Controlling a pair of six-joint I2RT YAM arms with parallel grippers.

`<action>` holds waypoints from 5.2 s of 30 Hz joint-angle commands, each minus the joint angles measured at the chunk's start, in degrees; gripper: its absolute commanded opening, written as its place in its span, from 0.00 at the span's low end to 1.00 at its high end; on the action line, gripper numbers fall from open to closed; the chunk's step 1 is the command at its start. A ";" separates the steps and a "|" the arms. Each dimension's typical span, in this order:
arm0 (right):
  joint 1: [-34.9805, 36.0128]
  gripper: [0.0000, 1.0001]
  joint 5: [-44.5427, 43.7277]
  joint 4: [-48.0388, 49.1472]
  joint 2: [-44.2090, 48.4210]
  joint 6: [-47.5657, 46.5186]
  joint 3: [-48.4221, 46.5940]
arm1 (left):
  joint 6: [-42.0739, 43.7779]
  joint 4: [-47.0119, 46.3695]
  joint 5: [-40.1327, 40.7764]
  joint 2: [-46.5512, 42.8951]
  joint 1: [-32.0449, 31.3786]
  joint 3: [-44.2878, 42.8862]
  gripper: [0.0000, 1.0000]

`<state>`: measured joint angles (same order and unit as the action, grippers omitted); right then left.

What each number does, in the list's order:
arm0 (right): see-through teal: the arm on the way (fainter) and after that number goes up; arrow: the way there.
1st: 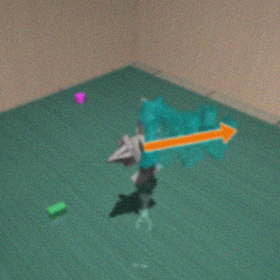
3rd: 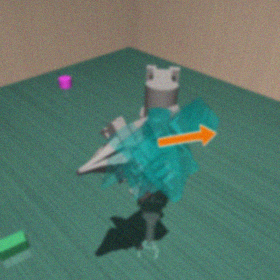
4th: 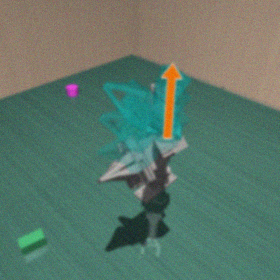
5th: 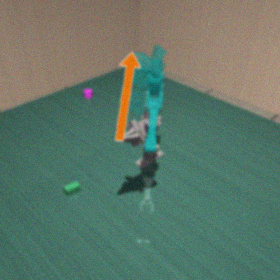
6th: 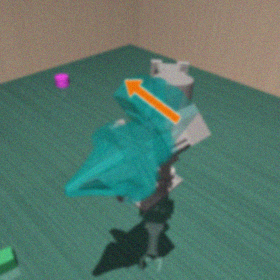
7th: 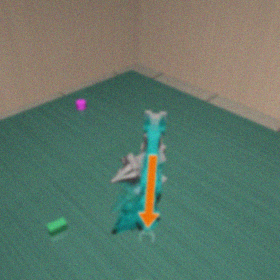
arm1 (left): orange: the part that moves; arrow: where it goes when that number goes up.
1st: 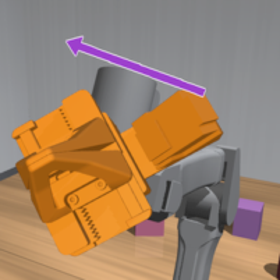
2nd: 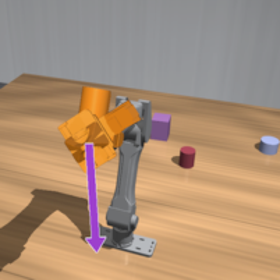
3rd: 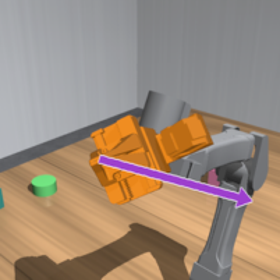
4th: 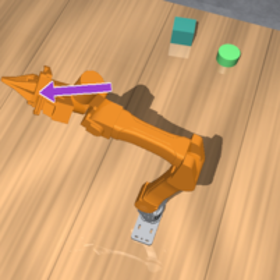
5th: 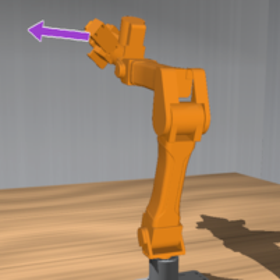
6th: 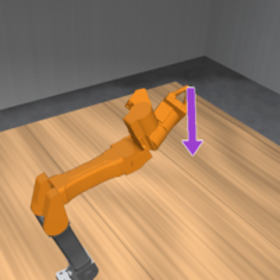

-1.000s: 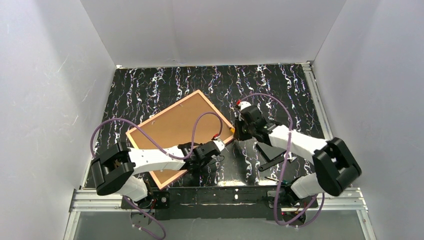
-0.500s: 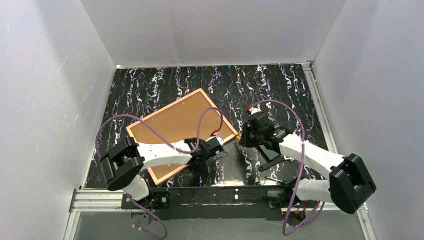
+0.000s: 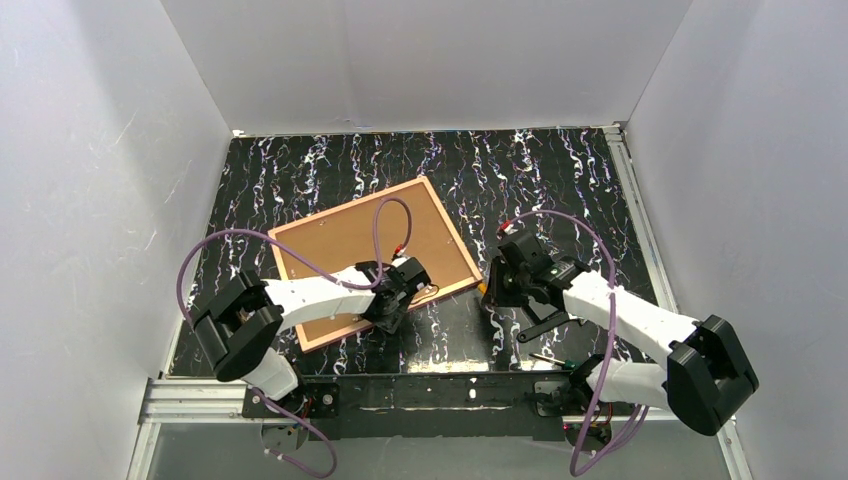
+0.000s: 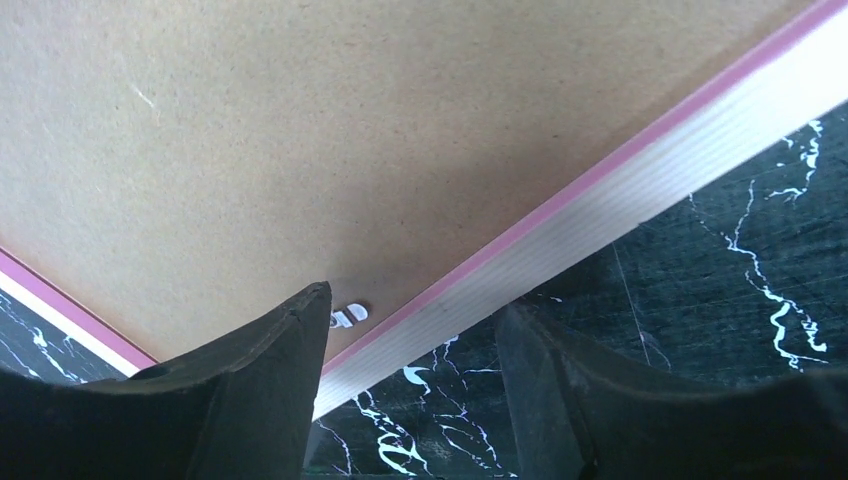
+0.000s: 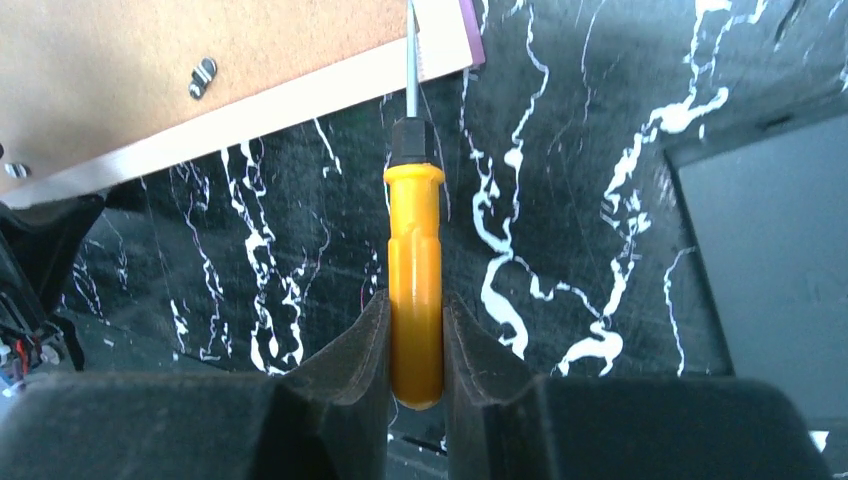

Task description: Take the photo out of the frame

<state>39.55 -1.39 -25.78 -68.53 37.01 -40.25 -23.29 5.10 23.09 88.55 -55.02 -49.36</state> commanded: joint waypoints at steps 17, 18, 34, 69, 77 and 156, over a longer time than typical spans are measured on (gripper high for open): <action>3.35 0.01 -4.17 -8.28 -1.23 -6.90 -11.80 | -4.74 14.30 -20.00 -24.42 6.73 2.61 0.84; 3.33 0.01 -3.62 -7.83 -2.44 -7.23 -12.67 | -5.42 15.44 -19.57 -26.83 6.77 2.27 0.85; 2.99 0.01 -2.19 -5.74 -8.63 -11.87 -18.40 | -48.67 31.02 -21.27 -39.23 28.01 8.79 0.98; 0.88 0.01 -2.40 -0.61 -19.71 -16.50 -19.03 | -70.40 18.90 -7.41 -40.23 36.20 26.84 0.10; 0.88 0.01 -4.84 -3.99 -19.97 -10.13 -17.76 | -69.89 18.24 -8.42 -40.27 36.18 27.10 0.00; 1.12 0.01 -0.72 -7.82 -7.24 -19.17 -13.25 | -6.75 18.85 -10.92 12.04 53.09 -22.93 0.00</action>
<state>40.88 -2.50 -31.99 -73.69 19.25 -49.08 -37.56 17.39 12.16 95.85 -3.99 -66.24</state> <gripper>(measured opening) 0.259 0.231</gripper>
